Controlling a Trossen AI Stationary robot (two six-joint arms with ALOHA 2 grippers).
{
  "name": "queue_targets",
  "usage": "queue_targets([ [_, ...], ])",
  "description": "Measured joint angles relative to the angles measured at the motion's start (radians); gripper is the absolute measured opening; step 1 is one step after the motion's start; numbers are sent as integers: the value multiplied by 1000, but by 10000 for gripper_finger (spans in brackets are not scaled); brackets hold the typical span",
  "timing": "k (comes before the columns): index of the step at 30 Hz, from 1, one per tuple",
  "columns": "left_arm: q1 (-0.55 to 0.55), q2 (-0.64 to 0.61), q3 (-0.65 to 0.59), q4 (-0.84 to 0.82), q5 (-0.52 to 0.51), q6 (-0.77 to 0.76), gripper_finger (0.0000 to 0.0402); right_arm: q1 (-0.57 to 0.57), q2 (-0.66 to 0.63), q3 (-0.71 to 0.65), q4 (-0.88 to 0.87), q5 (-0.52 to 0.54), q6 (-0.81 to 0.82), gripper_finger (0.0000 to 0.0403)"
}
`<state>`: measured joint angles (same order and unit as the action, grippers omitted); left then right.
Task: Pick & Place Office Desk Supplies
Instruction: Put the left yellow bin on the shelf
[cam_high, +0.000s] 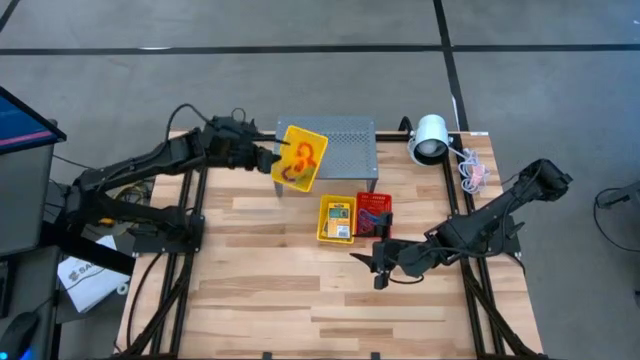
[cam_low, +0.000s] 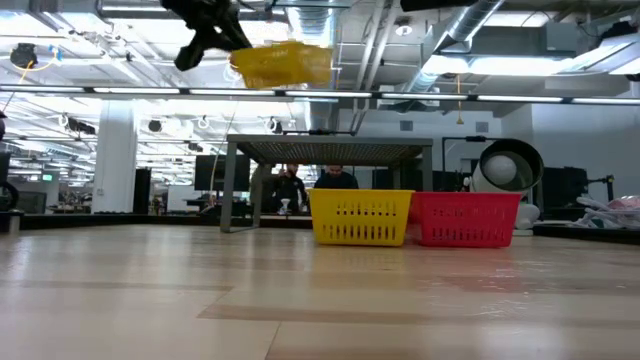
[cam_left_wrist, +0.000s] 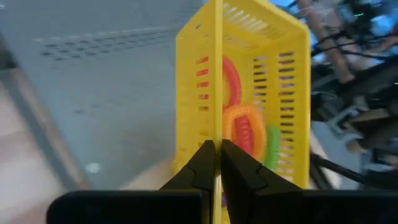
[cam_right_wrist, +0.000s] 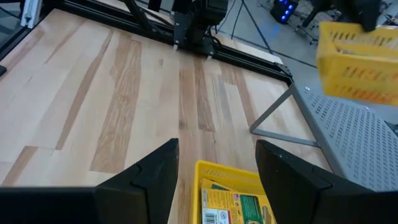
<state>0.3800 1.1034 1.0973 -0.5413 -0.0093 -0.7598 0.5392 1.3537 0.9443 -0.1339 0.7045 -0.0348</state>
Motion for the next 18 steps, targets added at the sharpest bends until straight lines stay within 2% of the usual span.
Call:
queue_targets([
  [10, 86, 145, 61, -10, 19, 53, 8, -6, 0, 0, 19, 0, 9, 205],
  [18, 153, 175, 96, -7, 17, 49, 8, -5, 0, 0, 22, 0, 14, 205],
])
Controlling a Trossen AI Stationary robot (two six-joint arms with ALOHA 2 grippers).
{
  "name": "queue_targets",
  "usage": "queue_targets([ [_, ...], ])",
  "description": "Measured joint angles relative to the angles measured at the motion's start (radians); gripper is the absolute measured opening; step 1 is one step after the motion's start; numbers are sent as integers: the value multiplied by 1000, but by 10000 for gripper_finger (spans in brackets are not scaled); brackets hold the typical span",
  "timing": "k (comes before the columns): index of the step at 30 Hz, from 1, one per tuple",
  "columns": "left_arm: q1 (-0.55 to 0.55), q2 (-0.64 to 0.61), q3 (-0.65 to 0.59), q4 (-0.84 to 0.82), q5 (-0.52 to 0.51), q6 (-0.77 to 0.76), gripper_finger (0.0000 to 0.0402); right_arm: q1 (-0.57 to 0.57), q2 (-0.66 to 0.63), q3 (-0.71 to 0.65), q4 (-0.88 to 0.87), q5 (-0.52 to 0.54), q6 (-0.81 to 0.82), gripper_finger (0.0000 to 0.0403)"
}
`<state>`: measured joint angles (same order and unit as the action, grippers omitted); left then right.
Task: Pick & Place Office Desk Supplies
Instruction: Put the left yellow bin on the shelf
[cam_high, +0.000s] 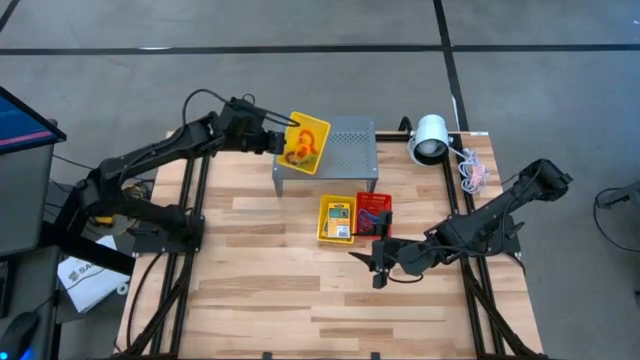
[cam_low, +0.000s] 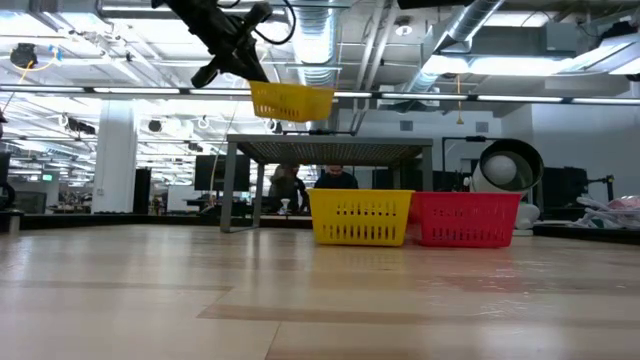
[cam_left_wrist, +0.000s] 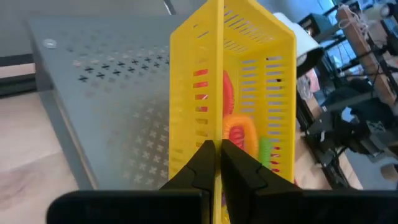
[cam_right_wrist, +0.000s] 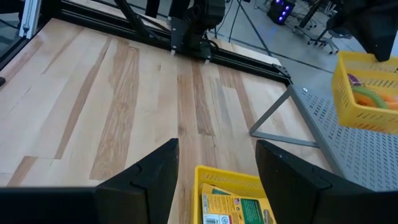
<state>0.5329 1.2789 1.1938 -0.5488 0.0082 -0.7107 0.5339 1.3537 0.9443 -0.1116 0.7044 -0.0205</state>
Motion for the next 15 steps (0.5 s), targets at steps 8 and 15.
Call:
queue_targets([
  [8, 38, 0, 0, -29, 0, -44, 8, 0, 0, 0, 0, 0, -14, 205],
  [15, 63, 0, 0, -82, 0, -106, 8, 0, 0, 0, 0, 0, -14, 205],
])
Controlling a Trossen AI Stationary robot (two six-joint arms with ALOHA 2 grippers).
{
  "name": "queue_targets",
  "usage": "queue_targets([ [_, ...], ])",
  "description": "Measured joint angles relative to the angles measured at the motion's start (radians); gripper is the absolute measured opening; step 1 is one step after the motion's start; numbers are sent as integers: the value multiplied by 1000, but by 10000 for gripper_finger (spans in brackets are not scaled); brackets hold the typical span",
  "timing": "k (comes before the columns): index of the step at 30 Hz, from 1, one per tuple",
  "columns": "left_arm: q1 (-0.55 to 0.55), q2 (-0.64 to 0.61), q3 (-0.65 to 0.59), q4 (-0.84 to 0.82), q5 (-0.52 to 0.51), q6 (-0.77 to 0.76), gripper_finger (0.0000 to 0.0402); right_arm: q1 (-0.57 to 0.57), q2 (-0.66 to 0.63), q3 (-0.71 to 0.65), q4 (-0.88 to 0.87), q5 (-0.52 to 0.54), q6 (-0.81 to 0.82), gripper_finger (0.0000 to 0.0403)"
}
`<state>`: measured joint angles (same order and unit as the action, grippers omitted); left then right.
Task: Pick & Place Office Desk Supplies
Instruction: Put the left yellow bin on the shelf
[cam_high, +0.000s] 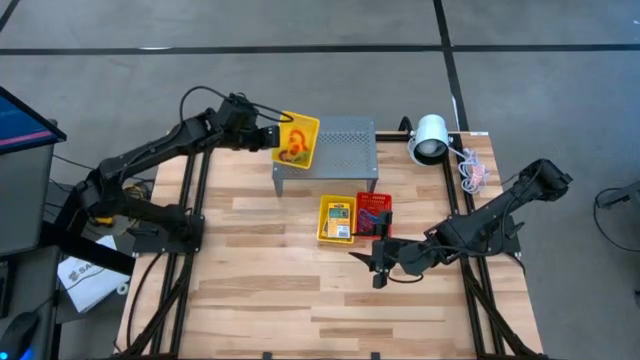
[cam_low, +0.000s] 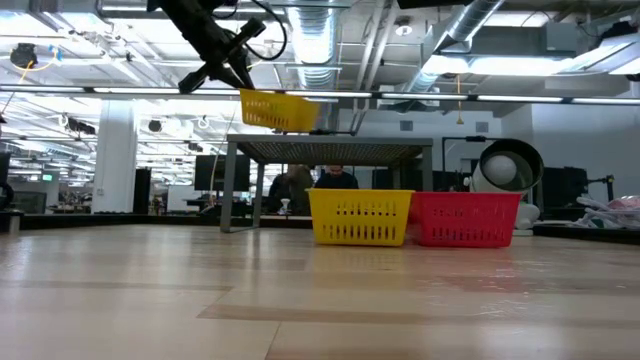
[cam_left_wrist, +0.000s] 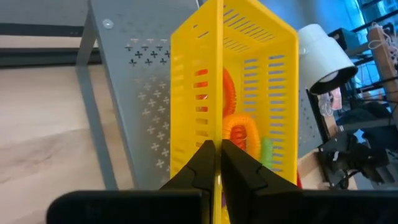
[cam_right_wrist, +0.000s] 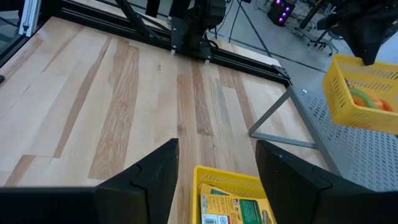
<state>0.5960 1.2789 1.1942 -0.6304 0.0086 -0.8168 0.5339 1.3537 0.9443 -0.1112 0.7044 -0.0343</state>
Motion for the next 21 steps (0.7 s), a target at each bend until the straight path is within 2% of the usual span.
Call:
queue_targets([
  [21, 3, 29, -1, -39, 8, -65, 8, 0, 0, 0, 0, 0, 0, 205],
])
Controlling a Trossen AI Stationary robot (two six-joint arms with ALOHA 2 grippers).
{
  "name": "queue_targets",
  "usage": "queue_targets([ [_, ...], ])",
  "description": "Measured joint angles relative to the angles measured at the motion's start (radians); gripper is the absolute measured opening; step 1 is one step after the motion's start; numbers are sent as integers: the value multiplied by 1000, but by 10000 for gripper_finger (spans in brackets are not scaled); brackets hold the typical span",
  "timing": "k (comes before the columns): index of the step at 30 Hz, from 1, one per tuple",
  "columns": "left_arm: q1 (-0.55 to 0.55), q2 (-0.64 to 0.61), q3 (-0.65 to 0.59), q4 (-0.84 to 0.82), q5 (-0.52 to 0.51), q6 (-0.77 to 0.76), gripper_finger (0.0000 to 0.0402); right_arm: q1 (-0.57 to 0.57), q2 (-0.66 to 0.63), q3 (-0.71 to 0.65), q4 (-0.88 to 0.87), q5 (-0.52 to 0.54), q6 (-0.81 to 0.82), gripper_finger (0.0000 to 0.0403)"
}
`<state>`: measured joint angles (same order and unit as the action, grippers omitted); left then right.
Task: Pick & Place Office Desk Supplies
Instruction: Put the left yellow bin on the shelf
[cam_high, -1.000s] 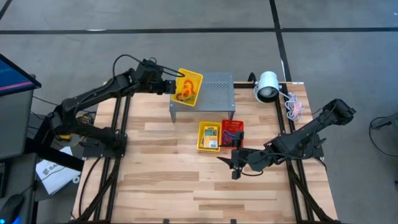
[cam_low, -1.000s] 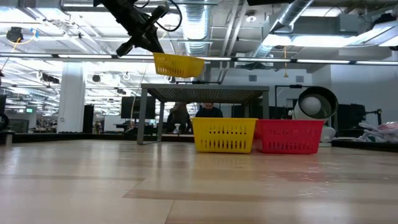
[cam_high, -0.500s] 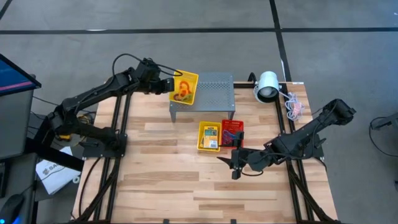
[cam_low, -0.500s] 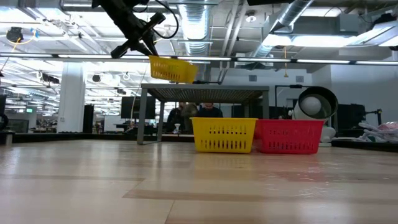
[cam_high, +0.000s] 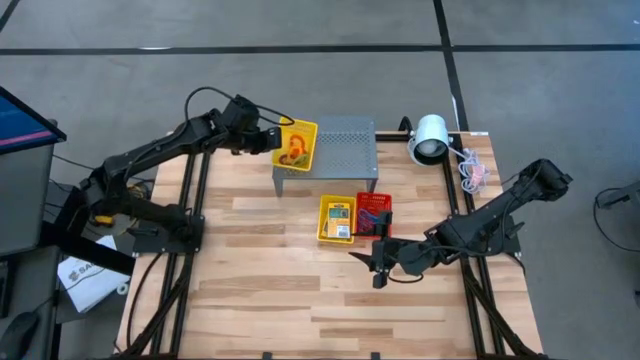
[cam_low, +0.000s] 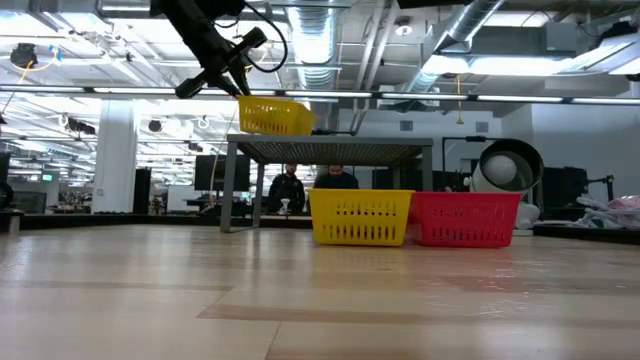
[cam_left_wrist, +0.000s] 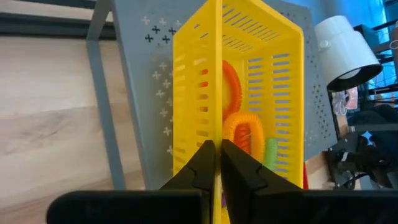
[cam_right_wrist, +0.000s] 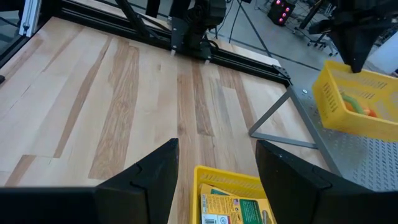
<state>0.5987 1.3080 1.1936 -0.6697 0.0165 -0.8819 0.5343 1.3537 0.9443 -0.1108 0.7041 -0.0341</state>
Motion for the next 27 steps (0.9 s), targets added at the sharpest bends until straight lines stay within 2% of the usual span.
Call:
queue_targets([
  [7, 3, 42, 1, 11, 9, -17, 9, 1, 0, 0, 3, 0, 5, 205],
  [12, 3, 50, 1, 20, 9, -9, 26, 3, 0, 0, 3, 0, 8, 205],
  [19, 1, 36, 0, 45, 3, 60, 70, 8, 0, 0, 3, 0, 13, 205],
  [27, -5, 36, 0, 65, 2, 91, 149, 10, 0, 0, 3, -1, 16, 205],
])
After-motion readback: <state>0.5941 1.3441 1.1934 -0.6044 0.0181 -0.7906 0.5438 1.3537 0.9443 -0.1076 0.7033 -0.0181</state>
